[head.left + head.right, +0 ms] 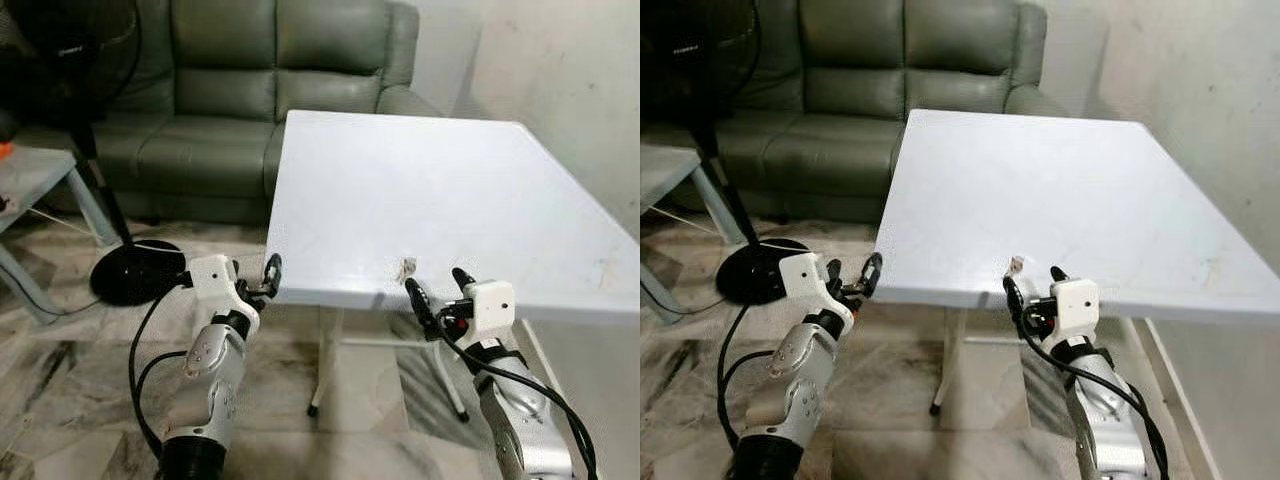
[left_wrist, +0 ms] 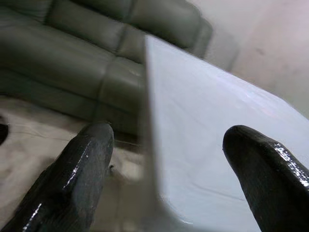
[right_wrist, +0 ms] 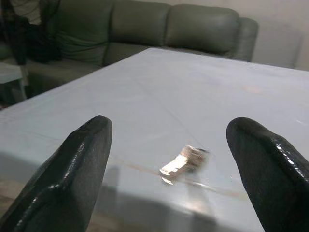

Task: Hang keys on a hook

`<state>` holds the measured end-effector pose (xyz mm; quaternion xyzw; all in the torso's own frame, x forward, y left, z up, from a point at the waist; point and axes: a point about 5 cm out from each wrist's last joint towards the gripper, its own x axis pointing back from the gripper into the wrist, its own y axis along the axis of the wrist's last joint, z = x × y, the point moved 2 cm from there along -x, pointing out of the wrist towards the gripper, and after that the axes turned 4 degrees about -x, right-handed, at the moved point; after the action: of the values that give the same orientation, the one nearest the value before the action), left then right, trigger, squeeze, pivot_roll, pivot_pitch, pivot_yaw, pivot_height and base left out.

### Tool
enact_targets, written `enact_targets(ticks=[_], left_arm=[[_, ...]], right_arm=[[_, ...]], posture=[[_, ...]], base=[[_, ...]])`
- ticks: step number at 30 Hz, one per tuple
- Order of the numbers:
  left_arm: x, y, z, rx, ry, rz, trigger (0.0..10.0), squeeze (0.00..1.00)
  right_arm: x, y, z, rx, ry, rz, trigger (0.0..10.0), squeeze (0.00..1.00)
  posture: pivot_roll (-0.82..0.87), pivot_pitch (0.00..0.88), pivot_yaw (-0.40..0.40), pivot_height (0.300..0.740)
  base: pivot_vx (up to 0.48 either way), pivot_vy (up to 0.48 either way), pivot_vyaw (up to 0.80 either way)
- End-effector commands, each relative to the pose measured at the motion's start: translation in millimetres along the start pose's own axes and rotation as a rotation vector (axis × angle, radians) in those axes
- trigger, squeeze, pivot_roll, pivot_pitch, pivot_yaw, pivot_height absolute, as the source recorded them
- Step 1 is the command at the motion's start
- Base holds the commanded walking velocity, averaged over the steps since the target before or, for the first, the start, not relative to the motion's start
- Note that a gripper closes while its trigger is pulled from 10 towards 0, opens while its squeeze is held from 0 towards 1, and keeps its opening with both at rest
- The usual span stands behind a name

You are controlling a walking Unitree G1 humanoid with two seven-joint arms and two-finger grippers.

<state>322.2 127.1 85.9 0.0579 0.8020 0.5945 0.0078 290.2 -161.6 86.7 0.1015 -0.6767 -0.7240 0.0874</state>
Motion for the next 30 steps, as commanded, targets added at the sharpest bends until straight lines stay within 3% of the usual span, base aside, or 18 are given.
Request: enact_targets(ticks=[1, 14, 18, 25, 27, 30], left_arm=[[1.4, 3, -2.0, -0.039, -0.003, -0.005, 10.0, 0.0], [3.2, 3, -3.3, -0.045, -0.011, 0.014, 10.0, 0.0], [6.4, 2, -10.7, -0.07, -0.065, 0.02, 10.0, 0.0], [17.0, -7, -32.1, -0.105, -0.203, 0.057, 10.0, 0.0], [20.9, -10, -39.9, -0.118, -0.244, 0.072, 10.0, 0.0], [22.5, -11, -44.7, -0.125, -0.271, 0.079, 10.0, 0.0]], right_arm=[[-3.0, 3, 0.6, 0.001, 0.003, 0.001, 10.0, 0.0], [-4.0, 3, -4.0, 0.012, -0.017, 0.024, 10.0, 0.0], [-6.0, 1, -10.2, 0.07, -0.073, 0.065, 10.0, 0.0], [-12.0, 2, -15.0, 0.041, -0.058, 0.074, 10.0, 0.0], [-13.6, 6, -17.4, 0.101, -0.069, 0.053, 10.0, 0.0], [-15.3, 4, -17.8, 0.09, -0.076, 0.065, 10.0, 0.0]], posture=[[0.02, 0.0, -0.065, 0.74], [0.02, 0.0, -0.066, 0.74], [0.02, 0.007, -0.066, 0.74], [0.01, 0.016, -0.064, 0.74], [0.01, 0.02, -0.064, 0.74], [0.01, 0.022, -0.065, 0.74]], base=[[0.0, 0.0, 0.0], [0.0, 0.0, 0.0], [0.0, 0.0, 0.0], [0.0, 0.0, 0.0], [0.0, 0.0, 0.0], [0.0, 0.0, 0.0]])
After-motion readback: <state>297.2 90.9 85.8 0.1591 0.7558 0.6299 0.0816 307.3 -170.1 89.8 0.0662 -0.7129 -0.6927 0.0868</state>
